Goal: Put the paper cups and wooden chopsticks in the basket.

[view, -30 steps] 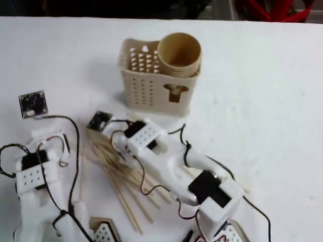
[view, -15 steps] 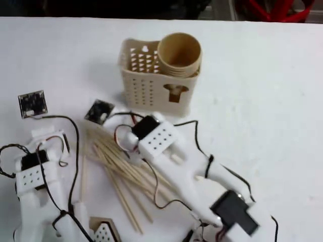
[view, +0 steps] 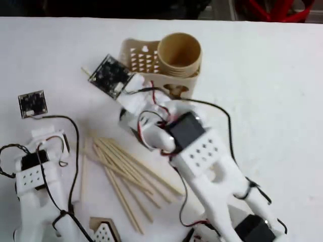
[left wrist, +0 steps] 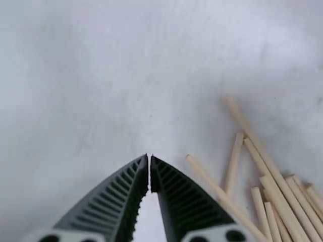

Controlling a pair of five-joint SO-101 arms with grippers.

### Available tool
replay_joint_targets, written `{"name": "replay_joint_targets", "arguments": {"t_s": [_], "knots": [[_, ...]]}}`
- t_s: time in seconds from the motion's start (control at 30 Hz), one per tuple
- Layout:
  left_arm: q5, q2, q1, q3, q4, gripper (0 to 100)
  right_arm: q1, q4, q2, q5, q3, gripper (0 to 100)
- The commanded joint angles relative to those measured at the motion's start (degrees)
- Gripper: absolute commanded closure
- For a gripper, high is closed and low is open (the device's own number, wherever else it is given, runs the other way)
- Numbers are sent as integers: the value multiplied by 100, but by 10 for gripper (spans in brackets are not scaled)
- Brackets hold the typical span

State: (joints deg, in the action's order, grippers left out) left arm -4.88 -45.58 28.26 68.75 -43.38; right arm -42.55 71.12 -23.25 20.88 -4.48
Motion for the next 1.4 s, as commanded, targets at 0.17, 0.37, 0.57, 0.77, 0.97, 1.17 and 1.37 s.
{"name": "replay_joint_targets", "arguments": {"t_s": [0.17, 0.37, 0.57, 0.77, 0.97, 1.17, 1.37], "knots": [[-53, -180, 48, -62, 123, 970, 66, -769, -312, -229, 1459, 979], [-53, -180, 48, -62, 123, 970, 110, -2237, -259, -229, 1363, 979], [-53, -180, 48, -62, 123, 970, 681, -3864, 286, -237, 1011, 979], [-53, -180, 48, -62, 123, 970, 1095, -4760, 1086, -536, 756, 979], [-53, -180, 48, -62, 123, 970, 1429, -4936, 1780, -1046, 756, 979], [-53, -180, 48, -62, 123, 970, 1499, -4646, 1965, -1046, 782, 943], [-53, -180, 48, -62, 123, 970, 1455, -3767, 1393, -1046, 782, 898]]}}
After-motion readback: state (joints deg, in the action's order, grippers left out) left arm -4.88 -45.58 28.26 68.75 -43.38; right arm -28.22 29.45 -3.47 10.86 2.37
